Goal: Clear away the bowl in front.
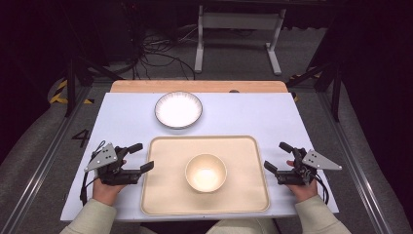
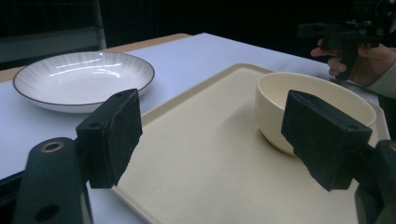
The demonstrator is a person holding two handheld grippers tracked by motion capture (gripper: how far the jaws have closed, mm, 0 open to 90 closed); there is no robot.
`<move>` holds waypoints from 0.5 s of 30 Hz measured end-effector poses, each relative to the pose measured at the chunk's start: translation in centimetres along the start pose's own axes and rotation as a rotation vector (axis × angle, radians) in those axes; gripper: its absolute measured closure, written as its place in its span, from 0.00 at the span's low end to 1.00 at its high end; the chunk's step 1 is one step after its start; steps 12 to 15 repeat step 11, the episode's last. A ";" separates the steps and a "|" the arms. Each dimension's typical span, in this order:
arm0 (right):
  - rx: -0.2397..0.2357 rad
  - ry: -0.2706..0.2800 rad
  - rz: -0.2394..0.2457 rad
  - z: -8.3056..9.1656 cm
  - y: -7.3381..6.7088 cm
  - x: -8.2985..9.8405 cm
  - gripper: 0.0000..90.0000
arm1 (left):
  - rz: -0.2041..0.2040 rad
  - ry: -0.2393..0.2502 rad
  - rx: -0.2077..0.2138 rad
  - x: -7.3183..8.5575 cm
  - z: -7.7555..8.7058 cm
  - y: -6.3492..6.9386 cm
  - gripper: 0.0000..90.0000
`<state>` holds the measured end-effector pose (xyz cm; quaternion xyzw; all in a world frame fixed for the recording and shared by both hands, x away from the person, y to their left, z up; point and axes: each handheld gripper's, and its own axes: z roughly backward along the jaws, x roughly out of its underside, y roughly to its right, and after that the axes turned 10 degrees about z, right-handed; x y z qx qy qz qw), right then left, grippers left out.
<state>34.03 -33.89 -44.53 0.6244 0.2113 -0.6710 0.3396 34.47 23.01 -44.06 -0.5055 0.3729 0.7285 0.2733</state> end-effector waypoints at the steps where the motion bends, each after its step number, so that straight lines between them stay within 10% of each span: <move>1: 0.000 -0.002 0.001 0.0 0.0 0.0 0.04 | 0.012 0.008 -0.001 0.2 0.1 -0.2 0.24; 15: 0.004 -0.013 0.004 -0.1 -0.1 0.1 0.04 | -0.007 0.007 -0.038 1.0 0.5 -0.7 0.22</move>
